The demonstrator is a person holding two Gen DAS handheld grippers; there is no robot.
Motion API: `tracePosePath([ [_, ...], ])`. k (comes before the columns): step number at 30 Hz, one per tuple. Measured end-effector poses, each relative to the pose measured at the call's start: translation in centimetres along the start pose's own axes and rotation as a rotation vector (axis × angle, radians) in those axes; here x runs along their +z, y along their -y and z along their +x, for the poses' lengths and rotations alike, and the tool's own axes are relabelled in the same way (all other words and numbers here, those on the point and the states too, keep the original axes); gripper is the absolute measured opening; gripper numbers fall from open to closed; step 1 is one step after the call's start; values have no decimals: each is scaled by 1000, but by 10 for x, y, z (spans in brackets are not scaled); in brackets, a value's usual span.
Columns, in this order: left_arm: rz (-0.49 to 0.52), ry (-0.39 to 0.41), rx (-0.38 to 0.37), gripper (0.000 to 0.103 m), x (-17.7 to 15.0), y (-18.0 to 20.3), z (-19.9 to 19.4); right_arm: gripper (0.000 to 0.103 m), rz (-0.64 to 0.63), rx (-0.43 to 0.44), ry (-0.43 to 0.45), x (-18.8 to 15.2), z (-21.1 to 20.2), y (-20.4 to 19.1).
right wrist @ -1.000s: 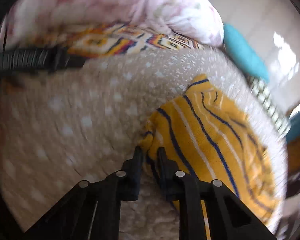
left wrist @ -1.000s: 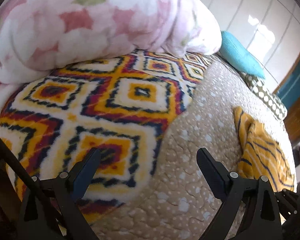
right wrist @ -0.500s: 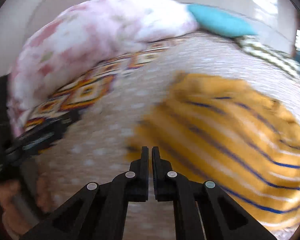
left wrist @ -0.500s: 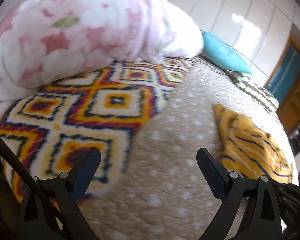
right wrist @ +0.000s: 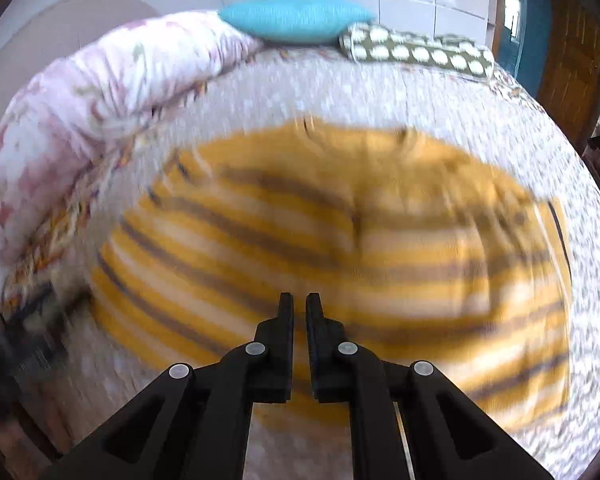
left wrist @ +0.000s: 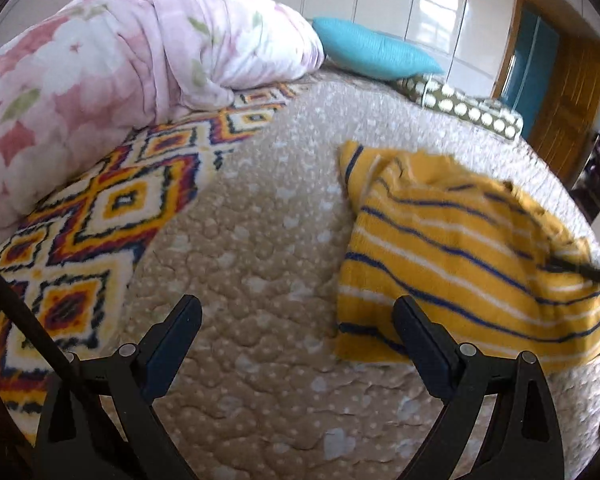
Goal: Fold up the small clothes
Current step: 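Press and straighten the folded sweater with the right tool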
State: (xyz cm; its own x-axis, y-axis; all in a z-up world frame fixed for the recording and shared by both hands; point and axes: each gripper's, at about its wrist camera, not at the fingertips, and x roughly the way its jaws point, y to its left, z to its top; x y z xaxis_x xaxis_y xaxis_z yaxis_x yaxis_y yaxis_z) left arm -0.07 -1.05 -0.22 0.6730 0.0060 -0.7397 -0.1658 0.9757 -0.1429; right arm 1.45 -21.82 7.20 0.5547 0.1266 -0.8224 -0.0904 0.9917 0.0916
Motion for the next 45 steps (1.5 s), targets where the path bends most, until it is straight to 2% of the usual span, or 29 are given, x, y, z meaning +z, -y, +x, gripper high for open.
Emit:
tracePosePath([
  [3,-9,-25,2,96,-2,-2,9,7,52,9,2,32,30,-8],
  [5,-11,-55,-3,96,-4,-2,18,7,85,14,-52,44,62,-9],
  [6,-15,-73,-13,96,-4,-2,22,7,104,18,-110,46,83,-6],
  [7,-23,-71,-23,97,-5,-4,22,7,122,20,-118,45,94,-6],
  [8,-29,-70,-31,97,-4,-5,22,7,140,30,-79,46,96,-4],
  [10,-37,-71,-45,99,-5,-7,23,7,161,45,-65,46,97,-1],
  [13,-34,-77,-48,100,-6,-6,25,8,162,58,-68,44,84,3],
  [15,-32,-76,-50,100,-7,-6,25,13,195,80,-48,36,58,15],
  [17,-36,-77,-58,101,-6,-7,24,33,206,94,-8,22,23,33],
  [18,-38,-78,-62,101,-6,-8,25,38,210,93,6,16,10,43],
  [19,-39,-79,-63,101,-5,-8,24,44,220,85,24,7,-4,56],
  [22,-32,-82,-55,101,-6,-7,24,50,280,21,78,-29,-51,109],
  [26,-26,-82,-44,101,-6,-6,24,58,421,-64,107,-77,-91,184],
  [28,-21,-83,-34,101,-6,-4,24,58,497,-71,104,-96,-97,211],
  [31,-19,-80,-28,101,-6,-3,23,58,620,8,96,-121,-96,240],
  [36,-18,-30,-65,101,-5,-4,10,65,687,172,96,-132,-69,241],
  [38,-8,-3,-75,101,-4,-2,4,67,704,175,121,-130,-58,239],
  [42,-6,14,-84,101,-2,-1,-1,67,729,157,175,-117,-48,232],
  [43,-17,11,-93,101,-1,-3,-2,62,742,146,182,-114,-46,231],
  [45,-49,11,-123,101,1,-9,-4,37,745,124,161,-105,-40,227],
])
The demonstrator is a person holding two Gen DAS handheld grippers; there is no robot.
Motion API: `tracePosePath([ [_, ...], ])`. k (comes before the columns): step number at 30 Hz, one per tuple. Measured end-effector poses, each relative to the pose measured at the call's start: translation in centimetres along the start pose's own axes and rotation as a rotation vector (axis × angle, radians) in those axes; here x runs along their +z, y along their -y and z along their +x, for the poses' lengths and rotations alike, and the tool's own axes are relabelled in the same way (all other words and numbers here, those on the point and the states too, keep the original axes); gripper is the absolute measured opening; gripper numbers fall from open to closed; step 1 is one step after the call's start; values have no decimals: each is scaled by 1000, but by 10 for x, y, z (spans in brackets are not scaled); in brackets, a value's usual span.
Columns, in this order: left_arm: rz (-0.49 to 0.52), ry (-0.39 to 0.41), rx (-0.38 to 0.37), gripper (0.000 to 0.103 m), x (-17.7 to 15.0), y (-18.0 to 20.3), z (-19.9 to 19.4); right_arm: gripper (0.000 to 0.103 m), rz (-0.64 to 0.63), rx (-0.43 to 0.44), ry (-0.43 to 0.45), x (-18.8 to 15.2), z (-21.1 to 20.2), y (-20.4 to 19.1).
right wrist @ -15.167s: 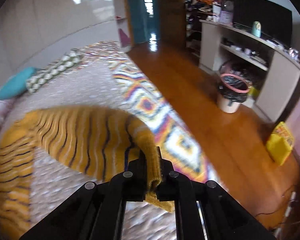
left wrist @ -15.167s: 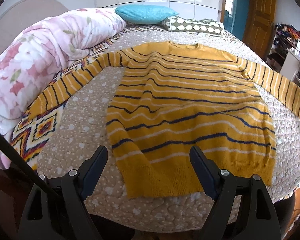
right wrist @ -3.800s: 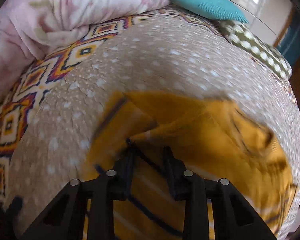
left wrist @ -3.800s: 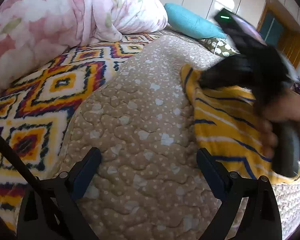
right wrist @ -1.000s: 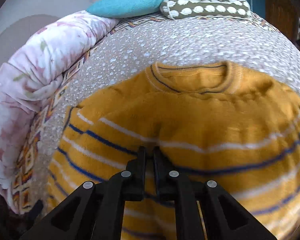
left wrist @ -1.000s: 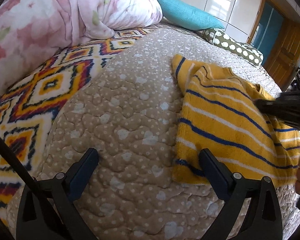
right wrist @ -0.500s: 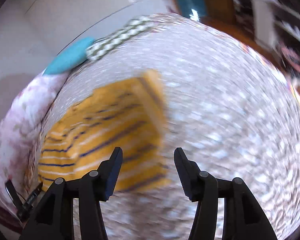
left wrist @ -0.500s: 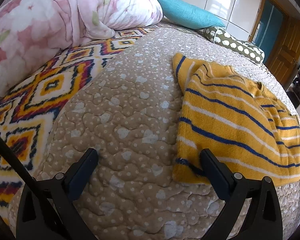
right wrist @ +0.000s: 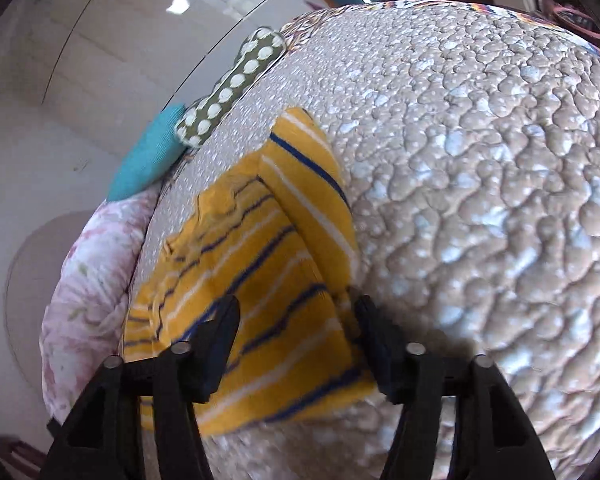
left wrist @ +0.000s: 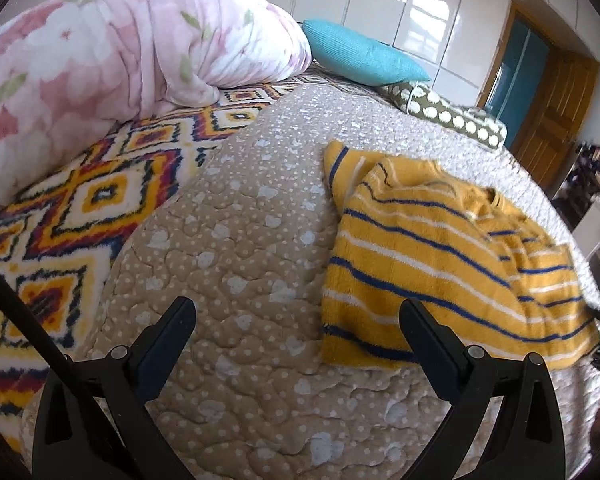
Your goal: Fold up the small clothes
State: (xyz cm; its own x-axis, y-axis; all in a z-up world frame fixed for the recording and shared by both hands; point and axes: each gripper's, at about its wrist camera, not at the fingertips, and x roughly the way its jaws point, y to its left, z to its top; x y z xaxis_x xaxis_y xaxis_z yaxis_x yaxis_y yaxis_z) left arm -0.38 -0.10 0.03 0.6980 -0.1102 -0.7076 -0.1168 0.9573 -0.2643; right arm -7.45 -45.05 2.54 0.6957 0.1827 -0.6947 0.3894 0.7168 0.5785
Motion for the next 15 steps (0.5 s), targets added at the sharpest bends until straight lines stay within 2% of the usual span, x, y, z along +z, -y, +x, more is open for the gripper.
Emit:
tracePosePath([
  [1,-15,4,-12,101,1,-3,-2,17,-16,-21,-27,2,5,-5],
  [4,-54,31,-27,101,7,-16,-11,15,-159,-142,-33,8,4,-44],
  [6,-93,57,-16,101,12,-31,-19,14,-264,-151,0,9,-4,-85],
  [10,-258,92,3,101,20,-76,-32,14,-441,-72,23,-6,-4,-184],
  [13,-389,96,34,101,19,-111,-35,14,-550,34,-39,-37,17,-252],
  [15,-429,93,52,101,17,-124,-36,14,-612,72,-99,-65,43,-285],
])
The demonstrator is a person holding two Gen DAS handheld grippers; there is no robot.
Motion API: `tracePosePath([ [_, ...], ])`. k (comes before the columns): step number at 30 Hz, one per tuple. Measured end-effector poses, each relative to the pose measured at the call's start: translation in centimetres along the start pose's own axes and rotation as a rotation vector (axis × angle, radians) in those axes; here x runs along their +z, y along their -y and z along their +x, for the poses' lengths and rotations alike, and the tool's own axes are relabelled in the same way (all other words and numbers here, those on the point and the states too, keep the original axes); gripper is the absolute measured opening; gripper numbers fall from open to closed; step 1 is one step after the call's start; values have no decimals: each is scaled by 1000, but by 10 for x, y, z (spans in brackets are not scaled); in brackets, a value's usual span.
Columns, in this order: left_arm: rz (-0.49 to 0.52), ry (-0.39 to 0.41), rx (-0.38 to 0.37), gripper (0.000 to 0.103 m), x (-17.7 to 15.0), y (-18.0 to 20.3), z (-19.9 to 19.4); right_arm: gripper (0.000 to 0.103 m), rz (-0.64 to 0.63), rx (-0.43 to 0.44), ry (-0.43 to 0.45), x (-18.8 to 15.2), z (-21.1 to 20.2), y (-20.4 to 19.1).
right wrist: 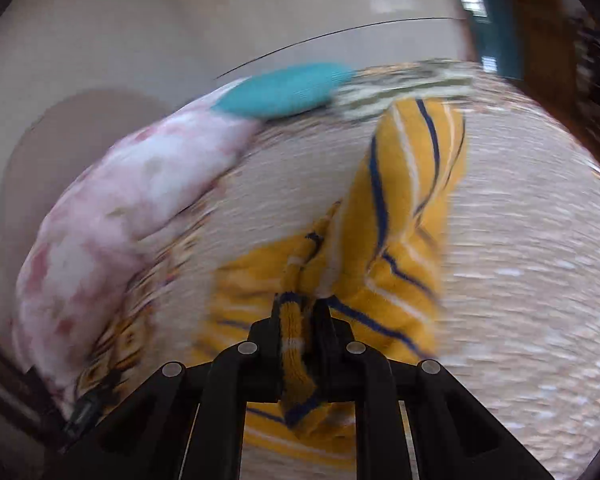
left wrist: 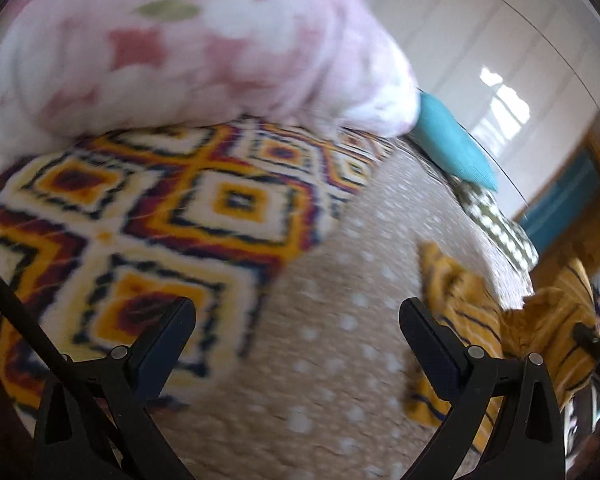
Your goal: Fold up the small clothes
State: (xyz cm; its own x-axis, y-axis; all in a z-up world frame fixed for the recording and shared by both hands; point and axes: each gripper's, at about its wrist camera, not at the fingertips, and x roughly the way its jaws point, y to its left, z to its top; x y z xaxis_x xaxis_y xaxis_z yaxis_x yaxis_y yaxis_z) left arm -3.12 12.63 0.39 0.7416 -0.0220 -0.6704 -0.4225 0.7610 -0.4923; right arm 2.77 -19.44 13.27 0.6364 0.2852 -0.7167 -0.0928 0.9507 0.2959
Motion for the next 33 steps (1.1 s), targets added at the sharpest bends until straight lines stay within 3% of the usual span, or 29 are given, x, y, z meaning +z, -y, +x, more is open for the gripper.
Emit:
tracePosePath([
  [2,-12,-1,15,101,0,-7,1,13,-49,23,-88,-9,45,-31],
  [5,11,-12,20,101,0,-7,3,14,-90,-14,-207,-35,97,-48],
  [7,19,-10,20,101,1,-7,3,14,-98,-31,-220,-46,111,-51],
  [12,2,-22,-8,101,3,-7,5,16,-157,-33,-215,-44,104,-61],
  [19,22,0,27,101,2,-2,3,15,-282,-6,-240,-52,105,-95],
  [21,14,-3,28,101,3,-3,4,13,-310,63,-264,-57,107,-108],
  [23,19,-3,33,101,3,-2,6,13,-284,201,-366,-64,116,-117],
  [24,23,-1,33,101,3,-1,6,13,-297,218,-381,-67,116,-121],
  [27,42,-2,29,101,2,1,5,14,-310,191,-283,-60,92,-115],
  [28,42,-3,26,101,2,0,5,15,-296,169,-246,-55,81,-108],
  [30,30,-7,20,101,2,-1,5,32,-308,93,-174,-47,59,-94],
  [31,19,-12,10,101,3,-2,5,52,-334,58,-154,-47,53,-92],
  [32,10,-17,-1,101,3,-2,5,62,-377,18,-143,-50,48,-89],
  [33,6,-21,-8,101,2,-2,5,62,-406,0,-144,-52,48,-90],
])
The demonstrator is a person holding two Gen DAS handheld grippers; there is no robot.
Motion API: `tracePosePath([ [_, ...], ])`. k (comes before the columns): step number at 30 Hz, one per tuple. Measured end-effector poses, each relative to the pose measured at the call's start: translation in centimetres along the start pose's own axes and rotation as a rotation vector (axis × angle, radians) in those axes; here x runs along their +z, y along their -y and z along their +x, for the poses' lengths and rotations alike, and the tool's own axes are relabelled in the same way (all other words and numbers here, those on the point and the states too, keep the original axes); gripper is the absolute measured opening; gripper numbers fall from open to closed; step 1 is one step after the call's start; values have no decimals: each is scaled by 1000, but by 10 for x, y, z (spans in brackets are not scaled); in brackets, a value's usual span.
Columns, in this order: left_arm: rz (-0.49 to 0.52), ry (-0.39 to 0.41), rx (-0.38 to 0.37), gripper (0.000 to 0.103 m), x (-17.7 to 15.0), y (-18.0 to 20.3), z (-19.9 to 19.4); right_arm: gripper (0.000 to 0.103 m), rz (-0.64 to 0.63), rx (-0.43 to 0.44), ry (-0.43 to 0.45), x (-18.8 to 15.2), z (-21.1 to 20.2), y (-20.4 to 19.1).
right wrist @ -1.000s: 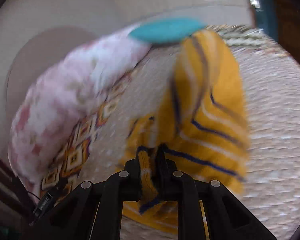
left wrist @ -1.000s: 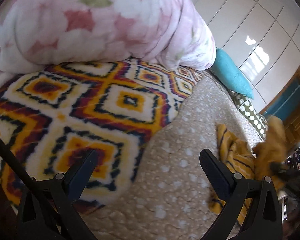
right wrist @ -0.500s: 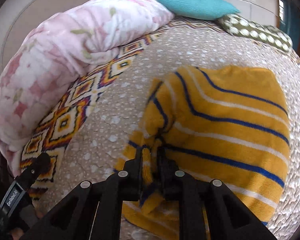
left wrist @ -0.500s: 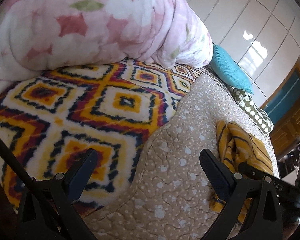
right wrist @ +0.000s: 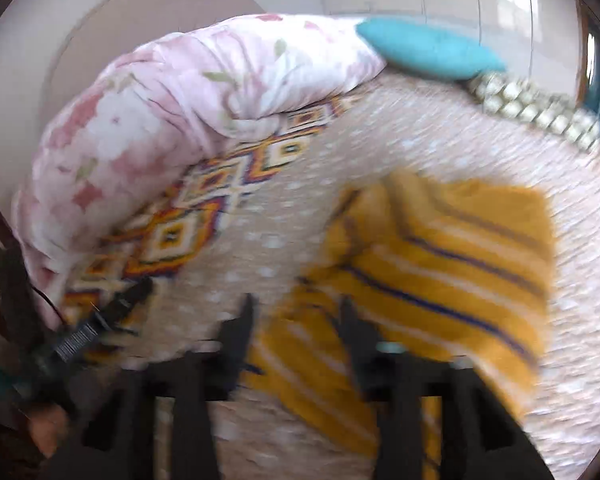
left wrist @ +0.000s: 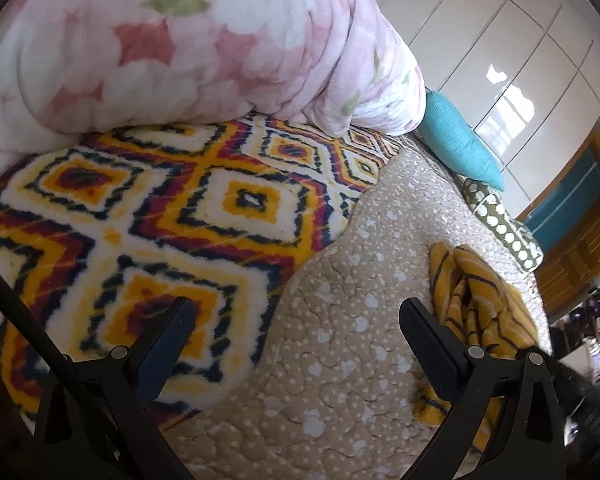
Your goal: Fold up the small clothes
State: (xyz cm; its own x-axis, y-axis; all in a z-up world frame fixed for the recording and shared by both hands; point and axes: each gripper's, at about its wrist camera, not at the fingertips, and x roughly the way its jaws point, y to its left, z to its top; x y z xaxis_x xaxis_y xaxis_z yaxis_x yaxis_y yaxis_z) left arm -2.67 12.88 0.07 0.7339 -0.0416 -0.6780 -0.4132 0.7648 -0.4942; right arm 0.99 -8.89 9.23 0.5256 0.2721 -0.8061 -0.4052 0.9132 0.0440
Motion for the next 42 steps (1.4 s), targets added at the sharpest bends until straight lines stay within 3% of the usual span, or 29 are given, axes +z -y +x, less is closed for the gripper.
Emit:
tracePosePath([
  [4,39,-6,11,101,-4,8,1,61,-199,-141,-28,-23,15,-23],
  [7,46,-4,15,101,-5,8,1,60,-311,-283,13,-32,30,-34],
  [10,32,-5,15,101,-4,6,2,8,-282,-284,4,-24,44,-32],
  [15,8,-6,9,101,-1,0,1,8,-81,-117,33,-5,24,-17],
  [21,-2,-8,15,101,-1,-1,1,8,-21,15,-22,-15,25,-28],
  [25,5,-7,21,101,-2,0,1,9,-56,7,-92,-39,49,-41],
  [28,3,-14,21,101,-2,1,3,12,-100,-17,-83,-46,54,-47],
  [30,13,-21,23,101,-3,3,5,22,-122,-9,-79,-45,47,-51],
  [31,19,-22,23,101,-4,4,6,39,-144,21,-84,-46,42,-54],
  [32,26,-23,23,101,-4,5,6,48,-164,41,-86,-48,33,-56],
  [35,44,-25,9,101,-6,10,5,49,-193,36,-49,-53,0,-50],
  [38,74,-21,-22,101,-8,22,0,49,-124,27,17,-54,-39,-21],
  [40,116,-18,-41,101,-9,38,-5,48,-45,-8,76,-53,-64,9],
  [42,155,-22,-86,101,-8,59,-8,42,10,-90,103,-48,-74,40],
])
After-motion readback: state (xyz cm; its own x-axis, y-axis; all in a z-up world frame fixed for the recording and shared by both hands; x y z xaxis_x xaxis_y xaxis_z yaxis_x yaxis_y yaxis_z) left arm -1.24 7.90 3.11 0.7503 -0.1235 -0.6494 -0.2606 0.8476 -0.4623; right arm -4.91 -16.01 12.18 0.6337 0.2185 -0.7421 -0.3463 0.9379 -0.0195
